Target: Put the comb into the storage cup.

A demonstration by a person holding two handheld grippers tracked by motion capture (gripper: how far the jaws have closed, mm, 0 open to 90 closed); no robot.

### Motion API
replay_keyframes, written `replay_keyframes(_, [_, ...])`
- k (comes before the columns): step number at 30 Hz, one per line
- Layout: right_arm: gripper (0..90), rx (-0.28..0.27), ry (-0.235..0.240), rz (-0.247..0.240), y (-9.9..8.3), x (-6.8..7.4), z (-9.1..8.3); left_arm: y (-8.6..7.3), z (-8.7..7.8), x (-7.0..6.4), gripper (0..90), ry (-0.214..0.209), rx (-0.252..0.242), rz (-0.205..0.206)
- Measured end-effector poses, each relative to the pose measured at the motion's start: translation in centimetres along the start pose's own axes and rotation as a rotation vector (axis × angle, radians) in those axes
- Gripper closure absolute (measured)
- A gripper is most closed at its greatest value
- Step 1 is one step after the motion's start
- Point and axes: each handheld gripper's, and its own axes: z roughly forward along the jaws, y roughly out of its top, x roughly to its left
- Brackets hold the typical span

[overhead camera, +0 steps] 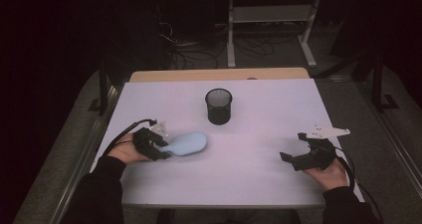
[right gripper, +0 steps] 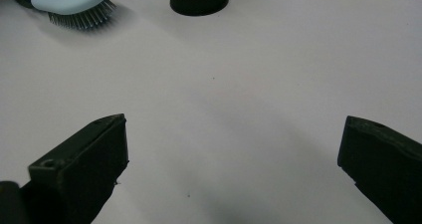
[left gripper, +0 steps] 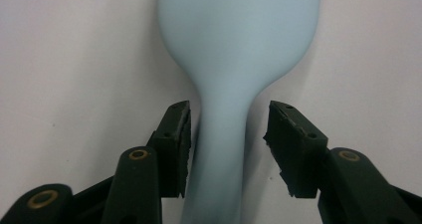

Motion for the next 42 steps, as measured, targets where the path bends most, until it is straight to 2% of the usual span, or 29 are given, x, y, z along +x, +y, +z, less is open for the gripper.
replay_keyframes(11, [0.0,-0.010,-0.006,-0.002,0.0,0.0,-0.1,0.4,0.0,0.0,64.0,0.012,0.019,0.030])
replay_keyframes(18, [0.0,-0.023,-0.001,0.013,0.0,-0.1,-0.2,0.5,0.0,-0.2,69.2,0.020,0.029,0.060])
replay_keyframes(29, [0.0,-0.019,0.001,0.013,0.0,-0.1,-0.1,0.8,-0.1,-0.5,70.6,0.013,0.044,0.068])
replay_keyframes(35, [0.0,-0.019,0.000,0.013,0.0,-0.1,-0.2,1.0,-0.2,-0.9,70.8,0.033,0.044,0.084])
replay_keyframes(37, [0.0,-0.018,0.000,0.013,0.0,-0.1,-0.1,1.0,-0.2,-1.0,70.9,0.027,0.041,0.087])
replay_keyframes(42, [0.0,-0.019,0.000,0.014,0.0,-0.1,-0.2,1.0,-0.4,-1.0,70.9,0.021,0.035,0.075])
